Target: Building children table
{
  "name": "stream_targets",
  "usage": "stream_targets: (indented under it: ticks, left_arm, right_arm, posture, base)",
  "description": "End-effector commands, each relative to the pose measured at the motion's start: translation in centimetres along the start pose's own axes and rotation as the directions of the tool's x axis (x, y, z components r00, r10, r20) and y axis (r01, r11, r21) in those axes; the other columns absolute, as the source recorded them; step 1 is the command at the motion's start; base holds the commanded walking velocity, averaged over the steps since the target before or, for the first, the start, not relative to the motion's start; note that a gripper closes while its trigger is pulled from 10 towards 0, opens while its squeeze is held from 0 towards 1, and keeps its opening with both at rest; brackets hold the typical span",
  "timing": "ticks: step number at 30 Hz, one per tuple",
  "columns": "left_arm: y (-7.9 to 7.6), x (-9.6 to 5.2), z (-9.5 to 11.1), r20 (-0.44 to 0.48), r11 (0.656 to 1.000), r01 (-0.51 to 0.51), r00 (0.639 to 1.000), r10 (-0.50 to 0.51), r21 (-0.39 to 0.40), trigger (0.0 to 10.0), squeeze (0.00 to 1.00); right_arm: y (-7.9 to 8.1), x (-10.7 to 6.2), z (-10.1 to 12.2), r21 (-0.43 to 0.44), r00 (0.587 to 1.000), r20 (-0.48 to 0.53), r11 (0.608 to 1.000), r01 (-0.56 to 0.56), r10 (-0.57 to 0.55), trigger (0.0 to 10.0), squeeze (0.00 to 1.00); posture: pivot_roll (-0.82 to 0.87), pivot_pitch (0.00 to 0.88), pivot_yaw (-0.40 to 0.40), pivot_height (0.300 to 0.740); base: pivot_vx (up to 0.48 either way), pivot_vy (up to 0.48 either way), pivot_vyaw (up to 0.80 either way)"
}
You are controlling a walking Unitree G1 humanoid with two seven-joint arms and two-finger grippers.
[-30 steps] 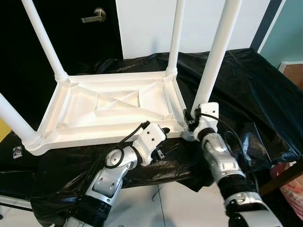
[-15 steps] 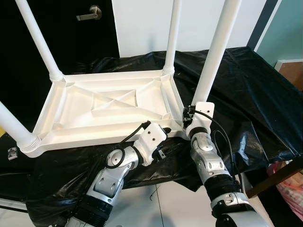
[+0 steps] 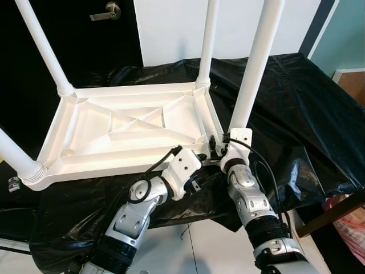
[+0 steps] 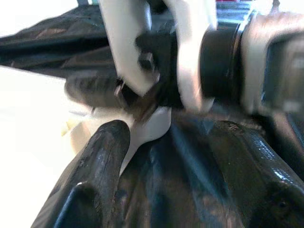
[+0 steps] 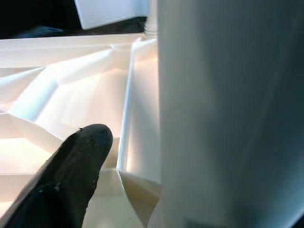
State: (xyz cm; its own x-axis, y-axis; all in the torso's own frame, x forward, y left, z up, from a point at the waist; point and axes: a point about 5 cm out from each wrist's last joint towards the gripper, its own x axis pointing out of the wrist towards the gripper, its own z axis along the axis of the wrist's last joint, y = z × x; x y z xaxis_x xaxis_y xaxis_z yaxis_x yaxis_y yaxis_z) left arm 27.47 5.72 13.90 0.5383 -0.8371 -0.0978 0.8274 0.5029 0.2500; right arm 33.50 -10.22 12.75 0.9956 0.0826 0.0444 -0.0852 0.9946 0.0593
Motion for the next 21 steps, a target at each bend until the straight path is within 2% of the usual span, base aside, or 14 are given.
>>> stream_targets:
  ticks: [1,2,3,5,8,11,12,16,21]
  left_arm:
    - [0.0,-0.2,-0.1,-0.005,0.999,-0.029,1.000,0.029,-0.014,10.0,0.00]
    - [-0.1,-0.4,-0.2,-0.010,1.000,-0.026,1.000,0.026,-0.015,10.0,0.00]
    - [-0.1,-0.4,-0.2,-0.010,1.000,-0.026,1.000,0.026,-0.015,10.0,0.00]
    - [-0.2,-0.8,-0.5,-0.028,1.000,-0.021,0.999,0.021,-0.010,10.0,0.00]
    - [-0.2,-1.0,-0.6,-0.035,1.000,-0.022,0.999,0.021,-0.007,10.0,0.00]
    - [-0.2,-1.1,-0.5,-0.037,1.000,-0.022,0.999,0.021,-0.005,10.0,0.00]
    - [-0.2,-1.1,-0.5,-0.037,1.000,-0.022,0.999,0.021,-0.005,10.0,0.00]
    - [-0.3,-1.1,-0.4,-0.036,1.000,-0.017,0.999,0.016,-0.008,10.0,0.00]
    - [-0.4,-1.1,-0.4,-0.037,1.000,-0.012,0.999,0.012,-0.009,10.0,0.00]
  right_arm:
    - [0.1,-0.2,0.1,0.008,0.999,0.013,0.999,-0.049,0.049,10.0,1.00]
    - [-0.3,-0.4,0.1,0.014,0.996,0.014,0.996,-0.090,0.090,10.0,0.00]
    - [-0.3,-0.4,0.1,0.014,0.996,0.014,0.996,-0.090,0.090,10.0,0.00]
    - [-1.5,-0.8,0.0,-0.009,0.981,0.018,0.982,-0.191,0.191,10.0,0.00]
    - [-2.0,-1.0,0.0,-0.021,0.972,0.020,0.972,-0.234,0.235,10.0,0.00]
    - [-3.7,-1.0,-0.2,-0.084,0.935,-0.001,0.932,-0.353,0.354,10.0,0.00]
    - [-3.7,-1.0,-0.2,-0.084,0.935,-0.001,0.932,-0.353,0.354,10.0,0.00]
    - [-4.5,-0.5,0.2,-0.137,0.890,-0.026,0.880,-0.454,0.455,10.0,0.00]
    - [-4.6,-0.1,0.3,-0.159,0.874,-0.047,0.860,-0.484,0.483,10.0,0.00]
  posture:
    - [0.01,0.019,-0.033,0.740]
    - [0.02,0.021,-0.035,0.740]
    - [0.02,0.021,-0.035,0.740]
    - [0.02,0.021,-0.036,0.740]
    - [0.02,0.023,-0.036,0.740]
    - [0.02,0.024,-0.035,0.740]
    - [0.02,0.024,-0.035,0.740]
    - [0.01,0.022,-0.027,0.740]
    - [0.01,0.023,-0.024,0.740]
  base:
    - [0.000,0.000,0.00]
    - [0.000,0.000,0.00]
    - [0.000,0.000,0.00]
    - [0.000,0.000,0.00]
    - [0.000,0.000,0.00]
    - [0.000,0.000,0.00]
    - [0.000,0.000,0.00]
    - [0.000,0.000,0.00]
    - [0.000,0.000,0.00]
